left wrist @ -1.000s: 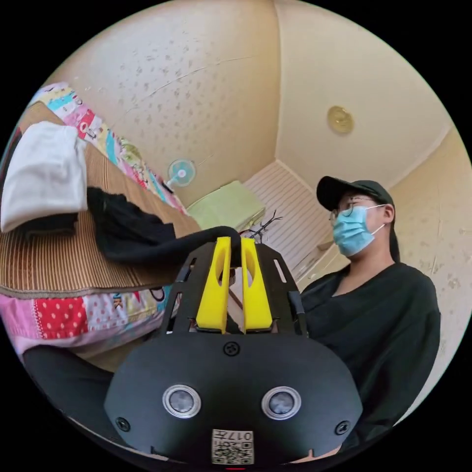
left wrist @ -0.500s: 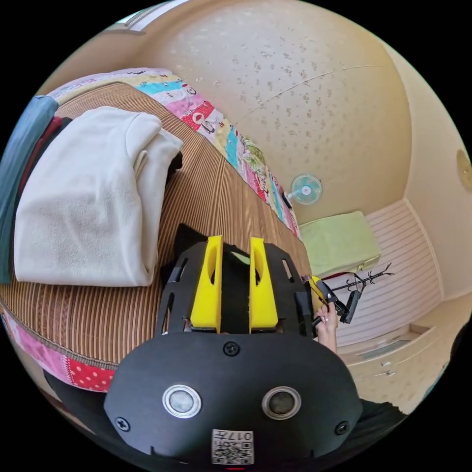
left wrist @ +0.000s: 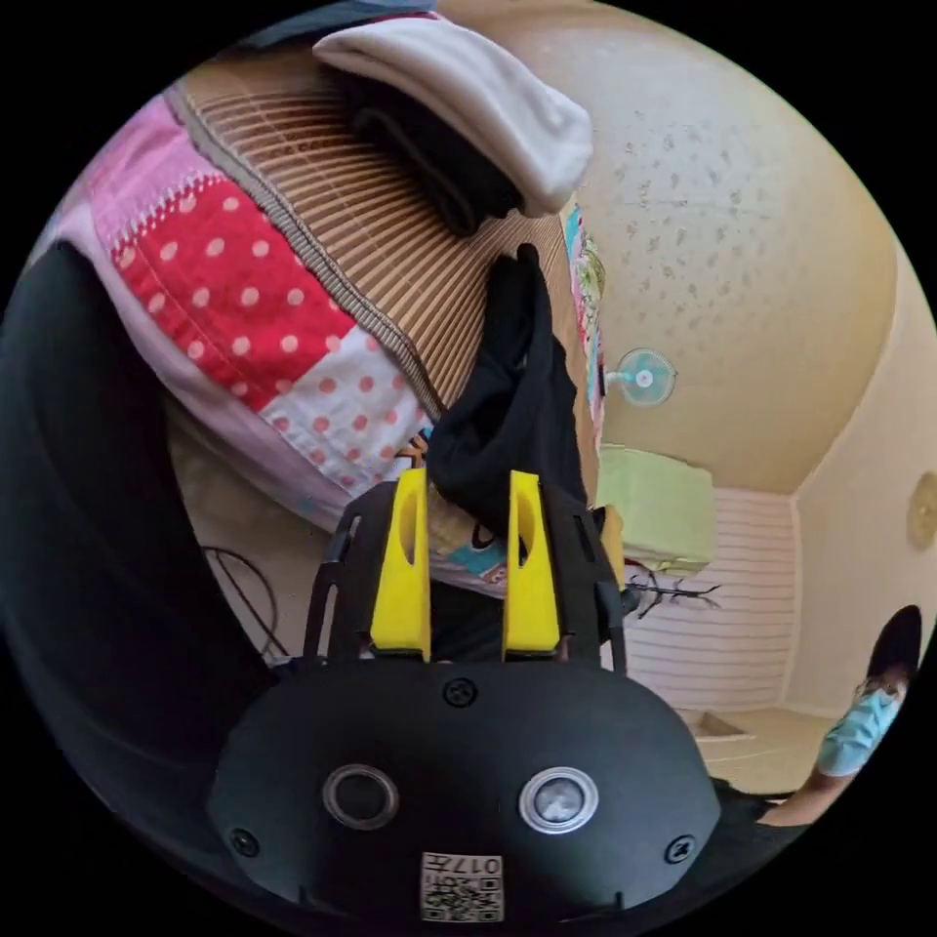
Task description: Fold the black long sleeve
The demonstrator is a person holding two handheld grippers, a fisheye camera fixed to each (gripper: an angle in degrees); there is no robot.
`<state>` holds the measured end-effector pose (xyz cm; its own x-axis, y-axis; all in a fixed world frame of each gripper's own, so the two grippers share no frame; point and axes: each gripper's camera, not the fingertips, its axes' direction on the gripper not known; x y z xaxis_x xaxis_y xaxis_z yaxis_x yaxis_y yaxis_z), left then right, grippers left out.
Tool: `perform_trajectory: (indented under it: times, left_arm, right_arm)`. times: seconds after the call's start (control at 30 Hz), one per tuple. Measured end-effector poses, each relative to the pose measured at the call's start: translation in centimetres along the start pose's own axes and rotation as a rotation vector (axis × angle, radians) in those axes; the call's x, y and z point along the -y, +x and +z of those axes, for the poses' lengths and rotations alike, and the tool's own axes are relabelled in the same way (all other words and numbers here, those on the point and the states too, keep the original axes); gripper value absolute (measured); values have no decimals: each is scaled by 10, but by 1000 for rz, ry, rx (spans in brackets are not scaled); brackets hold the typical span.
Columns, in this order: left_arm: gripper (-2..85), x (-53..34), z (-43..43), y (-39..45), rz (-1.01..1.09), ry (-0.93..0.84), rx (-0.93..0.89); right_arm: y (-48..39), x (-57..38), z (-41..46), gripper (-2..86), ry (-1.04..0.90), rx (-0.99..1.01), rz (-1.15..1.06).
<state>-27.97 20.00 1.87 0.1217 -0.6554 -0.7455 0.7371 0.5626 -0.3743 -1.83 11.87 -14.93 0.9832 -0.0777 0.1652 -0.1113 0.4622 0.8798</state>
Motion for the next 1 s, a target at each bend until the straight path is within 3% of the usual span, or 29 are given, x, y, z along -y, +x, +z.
perform_trajectory:
  times: [0.07, 0.23, 0.3, 0.47, 0.57, 0.7, 0.8, 1.0]
  left_arm:
    - [66, 0, -3, 36, 112, 51, 35]
    - [52, -28, 63, 198, 677, 42, 117]
    - [51, -66, 132, 262, 926, -71, 84]
    - [59, -164, 273, 304, 1221, -400, -19]
    - [75, -187, 318, 286, 1150, -518, 69]
    - [99, -157, 274, 236, 968, -284, 139]
    - [149, -119, 247, 193, 782, -203, 241]
    - [181, -97, 309, 125, 456, -505, 249]
  right_arm:
    - [10, 13, 0, 4, -28, 45, 37]
    - [61, 28, -9, 4, -40, 238, 52]
    - [86, 33, -16, 5, -53, 323, 68]
    - [181, 19, -72, 13, -5, 383, 216]
    - [250, -10, -104, 29, 2, 394, 335]
    - [330, -56, -134, 75, -21, 588, 441]
    - [371, -82, -144, 100, -14, 775, 525]
    - [415, -78, -125, 154, -1, 1174, 691]
